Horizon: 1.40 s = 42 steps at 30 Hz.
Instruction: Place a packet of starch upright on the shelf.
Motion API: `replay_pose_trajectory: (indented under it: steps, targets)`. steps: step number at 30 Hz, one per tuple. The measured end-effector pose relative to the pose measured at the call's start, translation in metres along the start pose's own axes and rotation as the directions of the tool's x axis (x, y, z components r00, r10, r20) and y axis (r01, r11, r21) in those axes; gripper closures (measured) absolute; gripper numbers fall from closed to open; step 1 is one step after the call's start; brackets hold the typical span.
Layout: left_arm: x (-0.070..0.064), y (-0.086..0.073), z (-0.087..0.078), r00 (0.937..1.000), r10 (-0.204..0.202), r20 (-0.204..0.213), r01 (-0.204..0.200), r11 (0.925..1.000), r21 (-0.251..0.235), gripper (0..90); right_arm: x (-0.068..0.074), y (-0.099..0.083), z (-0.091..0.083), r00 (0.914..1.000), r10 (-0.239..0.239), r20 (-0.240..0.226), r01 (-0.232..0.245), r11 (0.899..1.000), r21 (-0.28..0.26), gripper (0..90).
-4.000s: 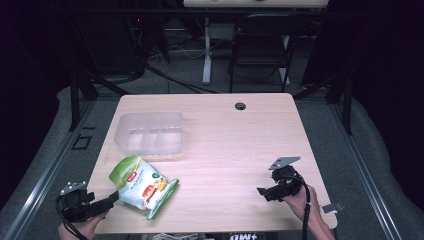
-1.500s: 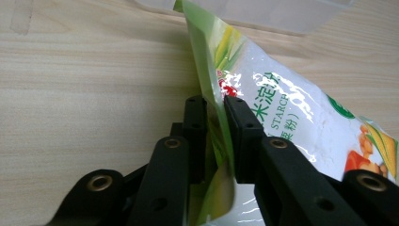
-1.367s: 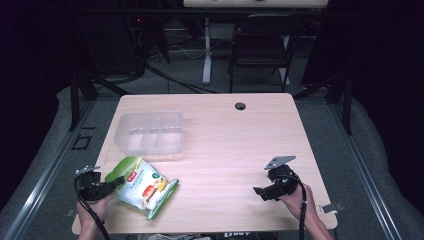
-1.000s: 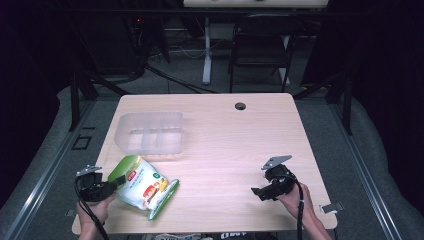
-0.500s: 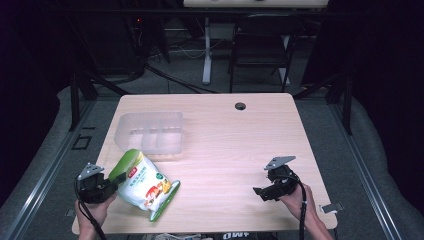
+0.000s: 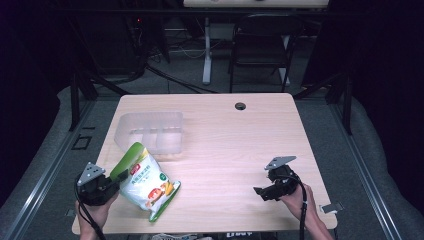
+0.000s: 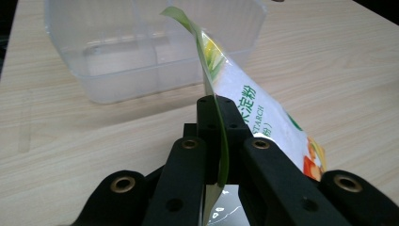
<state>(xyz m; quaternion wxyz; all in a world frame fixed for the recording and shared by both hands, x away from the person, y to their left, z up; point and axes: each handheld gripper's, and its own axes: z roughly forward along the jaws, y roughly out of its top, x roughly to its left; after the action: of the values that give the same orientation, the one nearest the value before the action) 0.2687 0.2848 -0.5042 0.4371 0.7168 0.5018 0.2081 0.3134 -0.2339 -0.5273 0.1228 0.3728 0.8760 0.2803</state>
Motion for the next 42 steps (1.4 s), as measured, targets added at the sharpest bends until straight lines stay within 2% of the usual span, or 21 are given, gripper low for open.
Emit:
replay_pose_trajectory:
  steps: [7,8,10,12,14,16,18,21,24,28,33,35,37,42]
  targets:
    - [0.000,0.003,-0.003,0.9993,-0.012,0.035,0.012,0.9999,-0.008,89.8,0.001,0.003,0.001,1.0000,-0.005,-0.005,0.005,1.000,-0.008,12.9]
    - [-0.001,0.003,-0.004,0.9992,-0.005,0.040,0.005,0.9999,-0.015,89.9,0.001,0.003,0.002,1.0000,-0.003,-0.008,0.003,1.000,-0.007,12.9]
    - [-0.008,0.005,-0.007,0.9995,0.031,0.012,-0.031,0.9992,-0.025,89.9,0.001,0.004,0.004,0.9999,-0.004,-0.014,0.004,1.000,-0.002,12.9]
    - [-0.014,0.009,-0.008,0.9988,0.044,0.022,-0.043,0.9982,-0.040,90.0,0.001,0.004,0.004,1.0000,-0.003,-0.009,0.003,1.000,-0.003,12.9]
    - [-0.015,0.010,-0.008,0.9987,0.042,0.028,-0.041,0.9980,-0.048,90.0,0.001,0.003,0.004,0.9998,0.000,-0.018,0.000,1.000,-0.003,12.9]
    - [-0.017,0.014,-0.010,0.9982,0.029,0.052,-0.026,0.9976,-0.065,90.0,0.000,0.002,0.003,1.0000,-0.003,-0.003,0.003,1.000,0.002,12.9]
    - [-0.017,0.015,-0.010,0.9979,0.027,0.059,-0.023,0.9974,-0.069,90.0,-0.001,0.002,0.002,1.0000,-0.001,0.002,0.001,1.000,0.005,12.9]
    - [-0.019,0.017,-0.010,0.9978,0.027,0.060,-0.023,0.9972,-0.072,90.0,0.000,0.002,0.001,0.9999,0.004,0.011,-0.004,1.000,0.001,13.0]
    - [-0.018,0.020,-0.009,0.9985,0.003,0.055,0.001,0.9978,-0.067,90.0,0.000,0.001,0.002,1.0000,0.001,0.005,-0.001,1.000,0.003,13.0]
    - [-0.018,0.022,-0.010,0.9979,0.001,0.064,0.003,0.9975,-0.070,90.0,-0.002,0.000,0.002,1.0000,0.005,0.002,-0.005,1.000,0.007,13.0]
    - [-0.020,0.025,-0.013,0.9971,0.017,0.074,-0.012,0.9975,-0.069,89.9,-0.001,0.001,0.001,0.9999,0.006,0.008,-0.006,1.000,-0.004,13.0]
    - [-0.023,0.028,-0.014,0.9961,0.011,0.087,-0.005,0.9976,-0.070,90.0,0.000,0.002,0.001,1.0000,-0.001,0.008,0.001,1.000,0.007,13.0]
    - [-0.026,0.031,-0.015,0.9962,0.030,0.081,-0.025,0.9975,-0.066,89.9,-0.001,0.001,0.003,1.0000,-0.003,0.002,0.003,1.000,0.011,13.0]
    - [-0.032,0.035,-0.018,0.9945,0.049,0.092,-0.043,0.9970,-0.064,90.0,0.001,0.001,0.002,1.0000,-0.007,0.006,0.006,1.000,0.012,13.0]
